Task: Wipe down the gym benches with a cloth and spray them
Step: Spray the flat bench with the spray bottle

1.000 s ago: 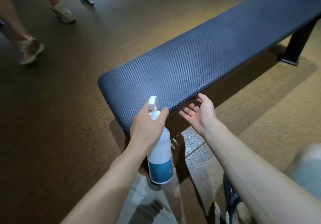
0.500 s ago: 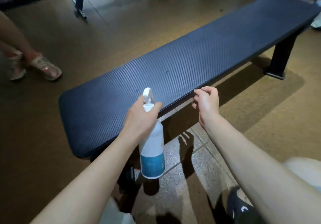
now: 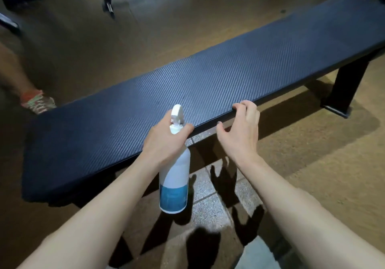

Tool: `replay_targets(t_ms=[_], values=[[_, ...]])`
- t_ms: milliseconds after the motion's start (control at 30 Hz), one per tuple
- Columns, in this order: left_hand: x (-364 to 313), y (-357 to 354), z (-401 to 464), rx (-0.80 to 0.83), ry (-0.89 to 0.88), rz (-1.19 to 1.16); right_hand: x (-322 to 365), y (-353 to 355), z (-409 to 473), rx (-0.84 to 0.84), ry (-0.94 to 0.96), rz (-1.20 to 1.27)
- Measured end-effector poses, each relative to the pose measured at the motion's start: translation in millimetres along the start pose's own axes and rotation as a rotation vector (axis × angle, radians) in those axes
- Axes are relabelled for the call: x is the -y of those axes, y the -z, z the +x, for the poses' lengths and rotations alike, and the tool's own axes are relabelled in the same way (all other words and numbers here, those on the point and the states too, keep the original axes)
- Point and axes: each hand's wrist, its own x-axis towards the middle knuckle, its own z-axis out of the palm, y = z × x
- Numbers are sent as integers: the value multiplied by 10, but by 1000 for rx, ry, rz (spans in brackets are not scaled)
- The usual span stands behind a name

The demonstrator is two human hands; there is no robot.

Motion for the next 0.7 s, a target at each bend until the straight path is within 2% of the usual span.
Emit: replay_targets(t_ms=[100,367,533,700], values=[[-295,-174,114,24,19,-2,-216,105,88,6,81,-45],[-1082,-544,547,113,-40,-64,-569,391,457,1,45,42],[-1309,-769,778,197,-156,-51,-730,483,698,-128,-155,123],[-1463,-960,865,308,-227,-47,-835,614,802,-86,-286,161]])
